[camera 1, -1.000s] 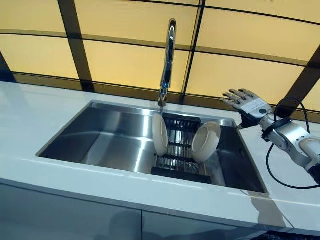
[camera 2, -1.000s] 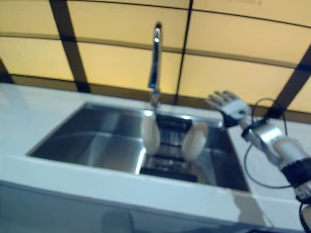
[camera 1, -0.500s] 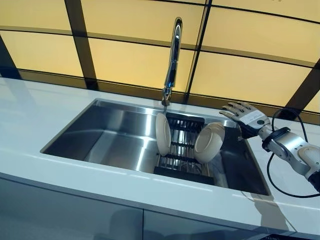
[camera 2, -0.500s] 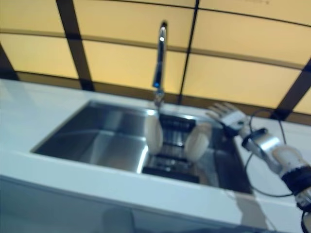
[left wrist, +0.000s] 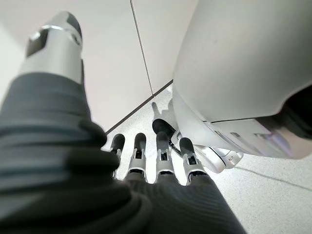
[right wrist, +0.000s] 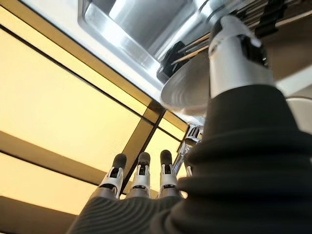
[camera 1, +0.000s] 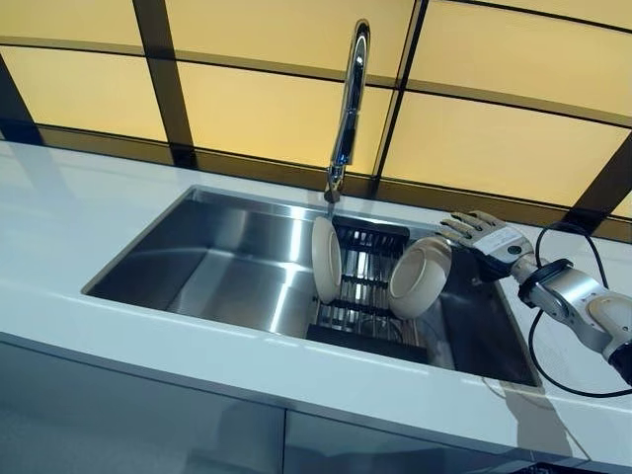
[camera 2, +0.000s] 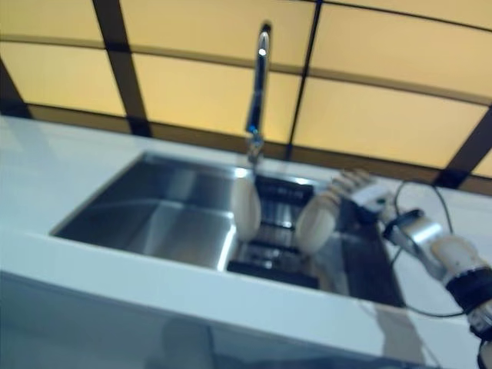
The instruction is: Take plates into dishwasher
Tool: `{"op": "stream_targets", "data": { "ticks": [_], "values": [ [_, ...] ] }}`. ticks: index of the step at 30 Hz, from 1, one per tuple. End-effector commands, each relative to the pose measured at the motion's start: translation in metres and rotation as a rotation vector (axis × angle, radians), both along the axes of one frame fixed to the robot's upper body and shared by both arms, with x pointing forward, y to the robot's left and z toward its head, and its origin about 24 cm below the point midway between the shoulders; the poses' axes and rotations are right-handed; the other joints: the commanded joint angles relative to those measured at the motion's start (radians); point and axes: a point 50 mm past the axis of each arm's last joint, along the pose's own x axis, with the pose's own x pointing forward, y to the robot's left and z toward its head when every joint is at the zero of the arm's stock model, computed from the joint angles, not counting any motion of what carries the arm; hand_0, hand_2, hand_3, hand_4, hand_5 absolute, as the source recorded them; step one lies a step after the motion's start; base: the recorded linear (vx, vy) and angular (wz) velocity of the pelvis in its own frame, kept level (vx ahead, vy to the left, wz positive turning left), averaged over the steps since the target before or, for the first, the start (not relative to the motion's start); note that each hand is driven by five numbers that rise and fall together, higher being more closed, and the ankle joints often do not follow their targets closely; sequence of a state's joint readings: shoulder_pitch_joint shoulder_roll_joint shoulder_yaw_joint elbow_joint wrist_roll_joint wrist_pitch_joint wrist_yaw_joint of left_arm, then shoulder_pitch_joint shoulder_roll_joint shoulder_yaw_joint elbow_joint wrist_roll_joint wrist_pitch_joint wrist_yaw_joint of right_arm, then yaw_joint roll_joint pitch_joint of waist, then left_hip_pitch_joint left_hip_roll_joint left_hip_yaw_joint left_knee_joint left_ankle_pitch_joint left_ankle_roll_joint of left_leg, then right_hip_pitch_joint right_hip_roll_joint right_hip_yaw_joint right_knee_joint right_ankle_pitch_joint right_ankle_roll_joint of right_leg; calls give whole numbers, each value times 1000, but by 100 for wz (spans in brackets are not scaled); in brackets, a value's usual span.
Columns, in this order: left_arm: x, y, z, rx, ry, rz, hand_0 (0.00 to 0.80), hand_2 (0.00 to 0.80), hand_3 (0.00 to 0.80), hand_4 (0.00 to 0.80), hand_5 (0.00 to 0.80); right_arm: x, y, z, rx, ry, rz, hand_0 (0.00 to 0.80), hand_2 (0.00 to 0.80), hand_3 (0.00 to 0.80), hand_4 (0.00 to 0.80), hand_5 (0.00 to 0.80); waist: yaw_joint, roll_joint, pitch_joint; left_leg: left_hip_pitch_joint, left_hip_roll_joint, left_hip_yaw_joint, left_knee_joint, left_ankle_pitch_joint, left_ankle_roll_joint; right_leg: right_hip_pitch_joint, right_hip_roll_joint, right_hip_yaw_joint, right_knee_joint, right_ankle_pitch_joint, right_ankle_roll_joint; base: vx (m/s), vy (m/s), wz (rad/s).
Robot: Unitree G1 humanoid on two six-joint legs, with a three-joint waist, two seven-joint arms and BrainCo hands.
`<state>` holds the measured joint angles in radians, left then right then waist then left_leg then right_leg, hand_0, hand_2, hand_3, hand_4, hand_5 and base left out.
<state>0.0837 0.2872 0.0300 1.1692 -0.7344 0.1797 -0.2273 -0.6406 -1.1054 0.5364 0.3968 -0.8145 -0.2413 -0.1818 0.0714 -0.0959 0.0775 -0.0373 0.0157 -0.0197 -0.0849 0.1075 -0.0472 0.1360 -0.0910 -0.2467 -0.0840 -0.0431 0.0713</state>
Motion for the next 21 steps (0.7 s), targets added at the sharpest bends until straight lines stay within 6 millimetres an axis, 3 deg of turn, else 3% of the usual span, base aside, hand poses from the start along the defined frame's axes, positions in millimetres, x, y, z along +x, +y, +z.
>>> {"op": "stream_targets", "data": {
  "ticks": [1, 21],
  "values": [
    [9, 9, 4, 15, -32, 10, 0, 0, 0, 0, 0, 2, 4, 7, -41, -31, 23, 0, 0, 0, 0, 0, 43, 9, 0, 28, 31, 26, -2, -60, -10, -90, -38, -3, -3, 113, 77, 0, 0, 0],
    [3, 16, 5, 31, -58, 91, 0, 0, 0, 0, 0, 6, 0, 5, -46, -46, -3, 0, 0, 0, 0, 0, 62, 31, 29, 0, 24, 3, -2, -48, -13, -108, -43, -16, -3, 111, 75, -8, -2, 2]
  ]
}}
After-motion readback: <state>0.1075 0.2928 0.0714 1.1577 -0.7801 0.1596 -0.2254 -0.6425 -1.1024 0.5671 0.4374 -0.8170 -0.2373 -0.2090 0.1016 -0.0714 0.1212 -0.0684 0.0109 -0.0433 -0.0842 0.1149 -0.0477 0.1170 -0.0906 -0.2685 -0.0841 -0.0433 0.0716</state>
